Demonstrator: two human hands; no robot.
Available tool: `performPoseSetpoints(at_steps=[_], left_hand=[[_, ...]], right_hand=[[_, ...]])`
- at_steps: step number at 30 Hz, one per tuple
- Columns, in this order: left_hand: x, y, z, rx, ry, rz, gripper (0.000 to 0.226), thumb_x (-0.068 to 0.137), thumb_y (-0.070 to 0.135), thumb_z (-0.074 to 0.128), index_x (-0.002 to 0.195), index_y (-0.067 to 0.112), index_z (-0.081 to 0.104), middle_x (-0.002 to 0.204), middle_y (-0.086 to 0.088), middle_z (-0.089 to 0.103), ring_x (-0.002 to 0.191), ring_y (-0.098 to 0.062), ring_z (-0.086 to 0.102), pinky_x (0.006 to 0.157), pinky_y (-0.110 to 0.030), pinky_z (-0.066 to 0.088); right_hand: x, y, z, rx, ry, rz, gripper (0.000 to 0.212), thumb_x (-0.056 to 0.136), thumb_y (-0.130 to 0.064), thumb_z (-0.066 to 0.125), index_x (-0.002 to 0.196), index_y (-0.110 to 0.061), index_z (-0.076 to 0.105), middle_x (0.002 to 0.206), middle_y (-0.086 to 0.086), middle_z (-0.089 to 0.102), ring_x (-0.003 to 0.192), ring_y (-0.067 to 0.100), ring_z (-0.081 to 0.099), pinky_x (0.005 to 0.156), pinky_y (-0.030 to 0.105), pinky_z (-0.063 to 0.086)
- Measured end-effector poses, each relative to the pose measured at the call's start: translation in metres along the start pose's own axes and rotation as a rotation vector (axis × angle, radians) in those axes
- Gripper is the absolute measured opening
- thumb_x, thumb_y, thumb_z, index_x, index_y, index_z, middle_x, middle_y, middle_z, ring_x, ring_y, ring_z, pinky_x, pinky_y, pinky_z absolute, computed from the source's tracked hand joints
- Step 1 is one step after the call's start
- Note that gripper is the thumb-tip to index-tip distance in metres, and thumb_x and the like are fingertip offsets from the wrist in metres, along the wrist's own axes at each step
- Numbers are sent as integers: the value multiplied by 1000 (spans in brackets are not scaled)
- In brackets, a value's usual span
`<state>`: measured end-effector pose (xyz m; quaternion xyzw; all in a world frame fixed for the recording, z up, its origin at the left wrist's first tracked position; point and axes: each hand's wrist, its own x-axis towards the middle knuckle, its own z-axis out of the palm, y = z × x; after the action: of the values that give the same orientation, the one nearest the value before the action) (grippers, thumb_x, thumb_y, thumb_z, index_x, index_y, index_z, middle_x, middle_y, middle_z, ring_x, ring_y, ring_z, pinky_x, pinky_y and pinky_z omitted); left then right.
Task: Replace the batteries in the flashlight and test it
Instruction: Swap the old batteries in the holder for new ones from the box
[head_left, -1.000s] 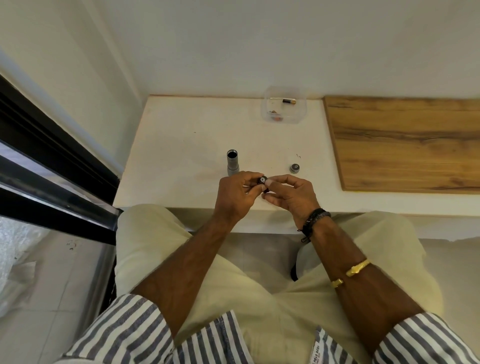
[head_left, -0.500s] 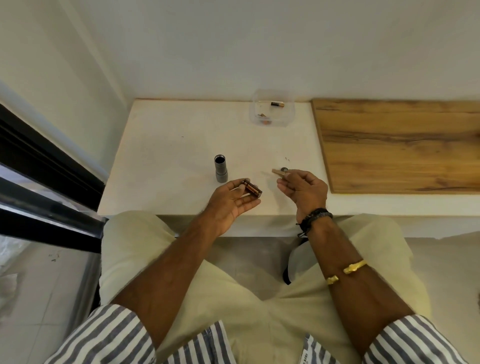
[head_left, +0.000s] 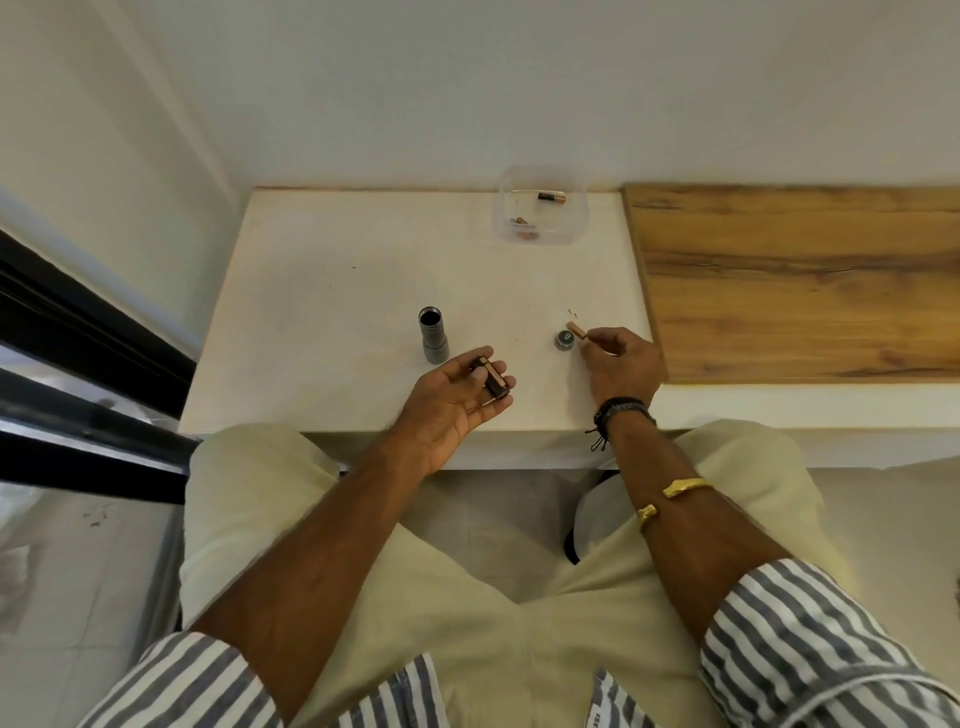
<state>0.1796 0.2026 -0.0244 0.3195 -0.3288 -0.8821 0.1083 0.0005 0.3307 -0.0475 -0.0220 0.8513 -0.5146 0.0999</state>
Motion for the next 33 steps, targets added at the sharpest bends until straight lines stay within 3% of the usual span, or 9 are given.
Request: performPoseSetpoints(at_steps=[5,8,12,15,17,20,22,29,33], left_hand=[[-1,2,2,6,-66,2,30,100,0,50,129,1,56,122,-18,67,114,-35,66,91,-45,57],[-4,4,2,32,-92,8,29,100,1,50,128,4,59,118,-17,67,113,-34,67,94,-46,56],[-7,5,2,65,-103,19,32,101,2,50,131,5,58,120,-16,68,115,-34,66,96,-46,55],[-9,6,1,83,-90,37,31,100,2,52,130,5,59,123,-18,68,116,-35,66,96,-46,56],[-9,7,1,125,-70,66,30,99,1,53,128,4,60,122,-17,69,115,-34,66,95,-45,56],[-10,5,4,257,-20,154,28,98,-1,55,123,7,63,119,-14,72,112,-30,69,96,-44,56],[-12,3,7,372,24,225,28,96,-1,59,121,10,65,116,-12,73,108,-28,71,95,-42,57],[-15,1,11,635,84,374,29,92,-1,65,119,9,69,113,-10,74,104,-23,72,95,-44,57],[-16,0,11,678,98,416,31,90,-3,66,120,6,68,113,-11,74,105,-23,71,95,-44,57]], right_hand=[[-4,0,3,-217,-9,-107,12,86,-23,76,98,-22,80,99,-3,77,91,17,70,75,26,52],[-4,-1,3,-257,-19,-126,14,87,-23,76,101,-21,79,102,0,77,92,19,70,77,27,53],[-10,-5,0,-193,-4,-120,21,85,-22,78,106,-19,77,103,1,74,87,18,68,81,32,56],[-24,-18,-2,-39,31,-122,15,86,-20,76,100,-17,77,91,-3,73,75,5,63,74,29,55],[-36,-29,-3,79,-62,-68,8,86,-18,75,93,-19,78,88,-4,75,70,6,64,66,29,54],[-58,-41,-6,234,-408,109,8,87,-13,73,94,-15,78,99,0,74,63,13,62,53,27,52],[-73,-46,-7,281,-571,183,8,88,-13,74,95,-14,77,90,3,73,67,15,63,57,28,55],[-84,-50,-7,441,-656,305,12,91,-2,69,100,-9,70,84,10,67,78,19,65,70,32,63],[-85,-50,-6,534,-671,362,12,91,3,66,93,-8,70,80,12,62,72,17,63,71,32,63]])
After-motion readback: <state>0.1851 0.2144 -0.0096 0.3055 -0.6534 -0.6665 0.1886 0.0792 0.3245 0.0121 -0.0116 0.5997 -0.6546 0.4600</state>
